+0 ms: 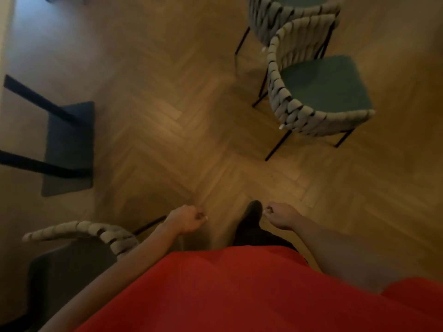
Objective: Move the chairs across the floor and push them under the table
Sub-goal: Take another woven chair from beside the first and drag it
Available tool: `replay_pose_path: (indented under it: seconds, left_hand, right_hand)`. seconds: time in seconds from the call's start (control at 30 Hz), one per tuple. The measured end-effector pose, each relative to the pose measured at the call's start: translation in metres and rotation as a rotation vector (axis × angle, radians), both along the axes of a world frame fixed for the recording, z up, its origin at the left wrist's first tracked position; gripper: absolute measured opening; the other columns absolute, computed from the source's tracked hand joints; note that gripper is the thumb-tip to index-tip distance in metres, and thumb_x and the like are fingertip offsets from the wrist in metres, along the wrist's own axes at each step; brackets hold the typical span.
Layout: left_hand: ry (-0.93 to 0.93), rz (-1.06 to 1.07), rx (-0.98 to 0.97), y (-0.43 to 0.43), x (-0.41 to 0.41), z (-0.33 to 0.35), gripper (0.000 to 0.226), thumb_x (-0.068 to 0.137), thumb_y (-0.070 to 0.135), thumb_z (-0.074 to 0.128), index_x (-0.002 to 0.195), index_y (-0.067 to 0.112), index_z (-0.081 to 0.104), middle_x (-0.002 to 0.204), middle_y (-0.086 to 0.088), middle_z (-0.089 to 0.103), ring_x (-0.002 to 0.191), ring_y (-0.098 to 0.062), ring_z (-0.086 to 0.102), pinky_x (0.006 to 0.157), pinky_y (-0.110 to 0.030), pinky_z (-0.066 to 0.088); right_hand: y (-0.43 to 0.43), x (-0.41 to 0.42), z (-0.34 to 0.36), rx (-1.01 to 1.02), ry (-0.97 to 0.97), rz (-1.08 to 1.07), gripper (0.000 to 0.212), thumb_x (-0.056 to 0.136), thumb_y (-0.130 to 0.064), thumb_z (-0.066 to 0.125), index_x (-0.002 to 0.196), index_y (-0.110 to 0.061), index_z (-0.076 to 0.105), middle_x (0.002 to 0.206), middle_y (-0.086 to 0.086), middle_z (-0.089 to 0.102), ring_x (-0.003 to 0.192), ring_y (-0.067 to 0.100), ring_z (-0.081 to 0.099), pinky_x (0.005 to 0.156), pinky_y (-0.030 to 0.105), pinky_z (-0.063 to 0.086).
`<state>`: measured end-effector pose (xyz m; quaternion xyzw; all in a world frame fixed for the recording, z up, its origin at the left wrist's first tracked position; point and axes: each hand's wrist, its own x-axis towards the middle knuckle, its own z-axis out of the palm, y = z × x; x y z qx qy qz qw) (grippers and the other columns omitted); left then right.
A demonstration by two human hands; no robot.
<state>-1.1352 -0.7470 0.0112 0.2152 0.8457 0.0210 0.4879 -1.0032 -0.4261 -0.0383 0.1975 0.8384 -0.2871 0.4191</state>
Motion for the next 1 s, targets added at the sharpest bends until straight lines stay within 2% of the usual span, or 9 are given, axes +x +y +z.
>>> replay_pose_path:
  seconds: [0.1, 0.27, 0.37, 0.5, 0.63, 0.77, 0.83, 0.93, 1.0]
  left_hand:
    - [-0.016, -0.021, -0.042, 0.037, -0.032, 0.000, 0.044, 0.105, 0.059, 0.049, 0.135, 0.031, 0.068, 0.129, 0.001, 0.072, 0.121, -0.022, 0.067, 0.102, -0.042, 0.055]
    - [0.025, -0.050, -0.032, 0.103, -0.084, 0.007, 0.038, 0.107, 0.052, 0.052, 0.123, 0.025, 0.072, 0.120, -0.003, 0.074, 0.115, -0.025, 0.069, 0.097, -0.040, 0.056]
    - [0.029, -0.055, 0.016, 0.144, -0.114, 0.014, 0.036, 0.107, 0.053, 0.050, 0.120, 0.026, 0.071, 0.116, -0.001, 0.074, 0.111, -0.024, 0.069, 0.095, -0.040, 0.056]
    - [0.005, -0.082, 0.069, 0.186, -0.162, 0.012, 0.036, 0.107, 0.052, 0.051, 0.126, 0.027, 0.069, 0.118, 0.002, 0.073, 0.110, -0.020, 0.069, 0.096, -0.040, 0.057]
    - [-0.029, -0.161, 0.091, 0.220, -0.222, 0.004, 0.033, 0.108, 0.052, 0.049, 0.124, 0.033, 0.070, 0.117, 0.009, 0.073, 0.106, -0.013, 0.068, 0.084, -0.032, 0.053]
    - [-0.054, -0.271, 0.115, 0.252, -0.299, -0.005, 0.034, 0.108, 0.052, 0.048, 0.126, 0.032, 0.071, 0.118, 0.010, 0.072, 0.106, -0.013, 0.068, 0.091, -0.037, 0.057]
    - [-0.048, -0.326, 0.139, 0.267, -0.344, -0.005, 0.036, 0.105, 0.054, 0.050, 0.120, 0.031, 0.072, 0.111, 0.007, 0.073, 0.100, -0.014, 0.069, 0.092, -0.041, 0.059]
    - [-0.029, -0.430, 0.178, 0.296, -0.412, -0.010, 0.030, 0.093, 0.064, 0.045, 0.096, 0.042, 0.066, 0.091, 0.012, 0.067, 0.089, -0.015, 0.069, 0.087, -0.045, 0.061]
    - [-0.001, -0.515, 0.165, 0.324, -0.453, -0.019, 0.024, 0.091, 0.065, 0.043, 0.090, 0.046, 0.059, 0.092, 0.010, 0.068, 0.090, -0.017, 0.068, 0.086, -0.046, 0.060]
  right_hand:
    - [0.043, -0.028, 0.004, -0.027, 0.021, -0.060, 0.042, 0.112, -0.041, 0.045, 0.133, -0.010, 0.064, 0.128, 0.008, 0.069, 0.113, 0.025, 0.064, 0.089, 0.033, 0.049]
    - [0.101, -0.078, 0.012, -0.015, 0.088, -0.111, 0.042, 0.113, -0.044, 0.042, 0.137, -0.016, 0.061, 0.115, 0.001, 0.065, 0.098, 0.017, 0.058, 0.079, 0.032, 0.042]
    - [0.126, -0.104, 0.016, -0.002, 0.115, -0.136, 0.043, 0.113, -0.043, 0.043, 0.140, -0.015, 0.060, 0.121, 0.003, 0.067, 0.099, 0.018, 0.057, 0.075, 0.031, 0.042]
    - [0.144, -0.129, 0.011, 0.005, 0.108, -0.190, 0.043, 0.111, -0.045, 0.044, 0.140, -0.016, 0.060, 0.129, 0.004, 0.068, 0.111, 0.022, 0.063, 0.089, 0.036, 0.051]
    - [0.155, -0.158, 0.004, 0.017, 0.100, -0.251, 0.042, 0.111, -0.045, 0.045, 0.137, -0.017, 0.061, 0.125, 0.004, 0.069, 0.111, 0.022, 0.064, 0.093, 0.039, 0.053]
    - [0.166, -0.198, 0.001, 0.034, 0.084, -0.367, 0.042, 0.111, -0.046, 0.046, 0.134, -0.015, 0.063, 0.125, 0.005, 0.070, 0.111, 0.023, 0.065, 0.094, 0.039, 0.054]
    - [0.170, -0.224, 0.008, 0.047, 0.080, -0.458, 0.043, 0.111, -0.046, 0.046, 0.136, -0.015, 0.061, 0.125, 0.006, 0.070, 0.111, 0.024, 0.065, 0.093, 0.040, 0.055]
    - [0.174, -0.269, 0.024, 0.058, 0.099, -0.584, 0.042, 0.111, -0.045, 0.047, 0.134, -0.014, 0.062, 0.127, 0.007, 0.070, 0.113, 0.027, 0.065, 0.092, 0.040, 0.053]
    - [0.174, -0.298, 0.030, 0.078, 0.149, -0.679, 0.041, 0.109, -0.044, 0.049, 0.133, -0.015, 0.063, 0.130, 0.006, 0.070, 0.120, 0.026, 0.064, 0.095, 0.039, 0.051]
